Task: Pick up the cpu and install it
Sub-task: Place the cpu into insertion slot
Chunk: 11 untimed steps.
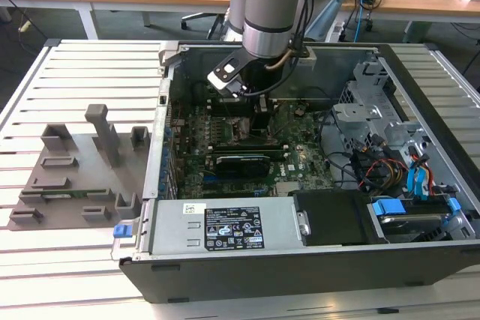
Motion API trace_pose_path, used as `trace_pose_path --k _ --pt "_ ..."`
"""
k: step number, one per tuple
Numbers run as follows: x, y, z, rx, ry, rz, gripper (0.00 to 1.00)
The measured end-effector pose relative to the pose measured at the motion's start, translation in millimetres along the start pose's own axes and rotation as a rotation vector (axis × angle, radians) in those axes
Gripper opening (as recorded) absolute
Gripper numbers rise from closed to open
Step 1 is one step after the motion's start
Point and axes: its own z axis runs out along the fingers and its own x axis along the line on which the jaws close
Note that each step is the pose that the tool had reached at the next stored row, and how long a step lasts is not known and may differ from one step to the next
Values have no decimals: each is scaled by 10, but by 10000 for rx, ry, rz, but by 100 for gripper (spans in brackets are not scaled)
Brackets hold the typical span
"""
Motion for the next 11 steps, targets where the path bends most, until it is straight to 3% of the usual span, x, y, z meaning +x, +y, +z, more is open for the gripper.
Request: trace_pose_path --k 11 --pt "17 -8 82 3 3 30 55"
